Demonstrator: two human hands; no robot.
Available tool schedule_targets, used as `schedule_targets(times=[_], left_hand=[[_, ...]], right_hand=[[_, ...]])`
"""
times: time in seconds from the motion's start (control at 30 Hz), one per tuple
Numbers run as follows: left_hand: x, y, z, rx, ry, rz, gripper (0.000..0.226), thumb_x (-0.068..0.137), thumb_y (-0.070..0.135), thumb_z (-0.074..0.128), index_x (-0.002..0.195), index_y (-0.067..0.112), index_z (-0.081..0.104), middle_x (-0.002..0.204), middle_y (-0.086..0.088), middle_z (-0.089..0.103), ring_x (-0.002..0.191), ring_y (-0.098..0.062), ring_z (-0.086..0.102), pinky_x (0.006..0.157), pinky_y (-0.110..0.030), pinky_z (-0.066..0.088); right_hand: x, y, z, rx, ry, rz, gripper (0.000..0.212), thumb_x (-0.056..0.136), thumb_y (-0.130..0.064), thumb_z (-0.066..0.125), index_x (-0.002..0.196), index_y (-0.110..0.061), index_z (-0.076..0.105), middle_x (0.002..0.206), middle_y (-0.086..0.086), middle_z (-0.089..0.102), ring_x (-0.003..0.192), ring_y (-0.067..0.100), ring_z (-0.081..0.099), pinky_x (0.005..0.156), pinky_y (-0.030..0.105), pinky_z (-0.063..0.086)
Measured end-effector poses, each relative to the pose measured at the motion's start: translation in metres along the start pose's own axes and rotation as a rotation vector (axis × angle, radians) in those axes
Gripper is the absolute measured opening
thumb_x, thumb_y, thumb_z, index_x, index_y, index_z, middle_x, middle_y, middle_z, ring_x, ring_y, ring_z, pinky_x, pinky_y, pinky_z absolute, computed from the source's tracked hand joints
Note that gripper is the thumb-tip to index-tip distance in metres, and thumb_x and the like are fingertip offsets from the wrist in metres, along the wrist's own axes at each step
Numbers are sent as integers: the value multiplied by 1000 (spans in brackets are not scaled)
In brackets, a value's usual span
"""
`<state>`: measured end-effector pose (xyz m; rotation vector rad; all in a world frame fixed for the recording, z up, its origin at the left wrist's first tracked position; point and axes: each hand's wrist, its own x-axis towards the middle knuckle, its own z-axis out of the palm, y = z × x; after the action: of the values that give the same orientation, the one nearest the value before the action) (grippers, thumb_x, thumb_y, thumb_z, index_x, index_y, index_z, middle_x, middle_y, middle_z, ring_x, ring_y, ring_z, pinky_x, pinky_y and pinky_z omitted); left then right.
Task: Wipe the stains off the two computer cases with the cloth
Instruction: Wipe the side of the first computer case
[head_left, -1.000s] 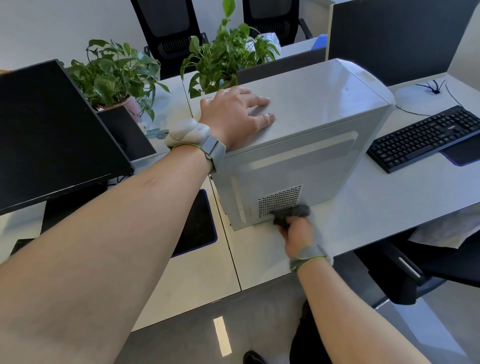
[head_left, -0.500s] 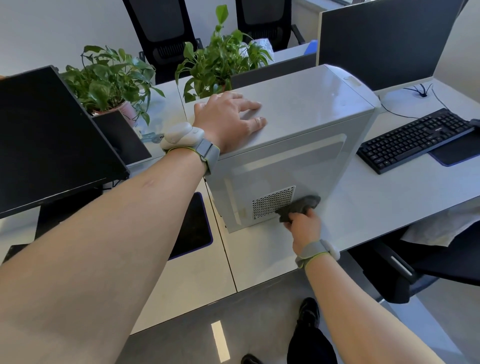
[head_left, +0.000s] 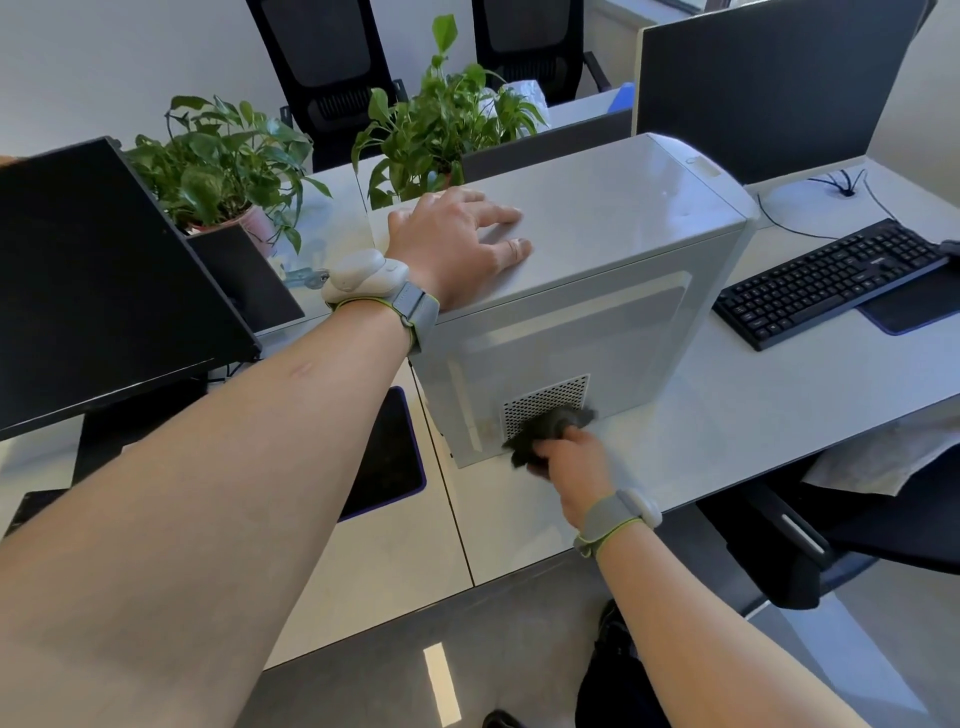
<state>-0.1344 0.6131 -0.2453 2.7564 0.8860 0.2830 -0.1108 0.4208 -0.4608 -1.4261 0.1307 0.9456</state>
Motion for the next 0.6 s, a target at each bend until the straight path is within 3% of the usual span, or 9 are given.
schedule_targets(times=[0.07, 0.2, 0.23, 0.33, 0.4, 0.47, 0.53, 0.6], left_hand=[[-1, 0, 0, -2, -4, 4, 55, 86, 78, 47, 135, 56, 57, 155, 11, 44, 144, -22, 35, 115, -50, 21], [-1, -1, 0, 0, 1, 1, 55, 86, 78, 48, 135, 56, 57, 156, 12, 44, 144, -20, 34, 114, -50, 20], [0, -1, 1, -5, 1, -1, 54, 86, 78, 49, 135, 56, 57, 155, 12, 44, 145, -20, 34, 114, -49, 20], [0, 0, 0, -14, 1, -1, 54, 86, 78, 50, 135, 56, 58, 155, 12, 44, 144, -20, 34, 115, -49, 19], [0, 0, 0, -10, 4, -1, 54, 86, 78, 49, 135, 56, 58, 155, 12, 44, 144, -20, 34, 115, -49, 20], [0, -1, 0, -1, 1, -1, 55, 86, 79, 48, 135, 56, 57, 155, 12, 44, 144, -20, 34, 115, -50, 20], [0, -1, 1, 3, -2, -3, 56, 85, 79, 47, 135, 56, 57, 156, 12, 43, 144, -20, 34, 115, -50, 21], [0, -1, 1, -1, -1, -3, 56, 86, 79, 47, 135, 56, 57, 156, 12, 43, 145, -20, 34, 115, -50, 20]], right_hand=[[-10, 7, 2, -73, -80, 9, 31, 90, 16, 56, 114, -3, 63, 104, 20, 67, 93, 39, 68, 73, 39, 62], [-10, 7, 4, -31, 218, -261, 36, 87, 2, 58, 95, -31, 68, 94, -2, 72, 91, 30, 70, 82, 45, 61], [-11, 5, 7, -66, 221, -314, 35, 87, -1, 60, 91, -35, 67, 93, -5, 72, 91, 29, 71, 83, 45, 60], [-16, 3, 10, -176, 27, -246, 31, 90, 6, 61, 93, -24, 67, 91, 7, 72, 82, 28, 70, 78, 46, 61], [-19, 4, 6, -189, -81, -140, 29, 90, 13, 58, 107, -7, 69, 94, 14, 71, 82, 28, 69, 72, 39, 62], [-15, 3, -3, -113, 40, -169, 32, 89, 13, 57, 111, -8, 68, 97, 14, 72, 84, 28, 70, 73, 39, 62], [-12, -2, -9, -4, 225, -271, 33, 89, 8, 58, 101, -21, 68, 102, 12, 74, 83, 24, 70, 77, 42, 62], [-12, -11, -10, -1, 261, -353, 31, 91, 3, 60, 104, -25, 67, 102, 5, 74, 80, 18, 70, 77, 37, 62]])
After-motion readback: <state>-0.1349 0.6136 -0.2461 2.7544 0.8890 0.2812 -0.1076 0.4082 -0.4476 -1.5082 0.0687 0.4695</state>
